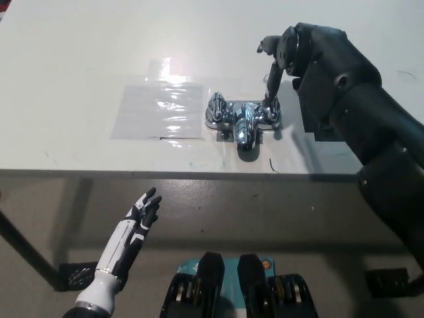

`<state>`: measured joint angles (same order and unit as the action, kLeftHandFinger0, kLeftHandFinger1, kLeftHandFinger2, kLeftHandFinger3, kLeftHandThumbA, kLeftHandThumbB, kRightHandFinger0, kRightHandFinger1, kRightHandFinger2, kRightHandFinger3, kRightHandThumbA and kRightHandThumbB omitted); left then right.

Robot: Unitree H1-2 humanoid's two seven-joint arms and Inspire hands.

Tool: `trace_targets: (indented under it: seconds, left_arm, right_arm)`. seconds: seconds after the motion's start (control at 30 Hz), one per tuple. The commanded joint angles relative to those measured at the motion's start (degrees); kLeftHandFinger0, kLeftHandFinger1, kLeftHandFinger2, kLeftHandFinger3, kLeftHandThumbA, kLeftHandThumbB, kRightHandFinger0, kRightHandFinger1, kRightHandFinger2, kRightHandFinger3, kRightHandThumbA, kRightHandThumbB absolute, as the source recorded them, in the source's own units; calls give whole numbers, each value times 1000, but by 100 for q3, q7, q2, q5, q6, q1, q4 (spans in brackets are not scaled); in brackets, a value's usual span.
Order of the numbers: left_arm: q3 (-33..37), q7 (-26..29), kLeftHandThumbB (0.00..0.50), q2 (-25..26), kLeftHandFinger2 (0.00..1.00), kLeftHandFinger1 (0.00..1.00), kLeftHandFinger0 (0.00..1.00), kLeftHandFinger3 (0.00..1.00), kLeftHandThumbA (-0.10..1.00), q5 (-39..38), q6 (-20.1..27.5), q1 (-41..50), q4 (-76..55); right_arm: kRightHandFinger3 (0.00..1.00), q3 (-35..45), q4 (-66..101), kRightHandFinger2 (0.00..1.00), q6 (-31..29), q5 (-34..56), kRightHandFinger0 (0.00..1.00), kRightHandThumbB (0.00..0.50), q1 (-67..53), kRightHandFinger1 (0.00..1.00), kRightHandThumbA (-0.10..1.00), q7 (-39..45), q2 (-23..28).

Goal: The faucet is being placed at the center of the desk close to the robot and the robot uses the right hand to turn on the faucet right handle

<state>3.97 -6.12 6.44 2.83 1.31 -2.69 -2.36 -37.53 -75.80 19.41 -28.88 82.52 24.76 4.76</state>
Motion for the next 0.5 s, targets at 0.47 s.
trace_targets:
  seconds: [0.47]
  left_arm:
    - [-21, -31, 111, 104, 1000, 1000, 1000, 1000, 953, 34, 28, -109, -236]
  right_arm:
    - [1000, -5, -264, 1000, -150, -258, 1000, 388, 54, 1000, 1000, -335, -189]
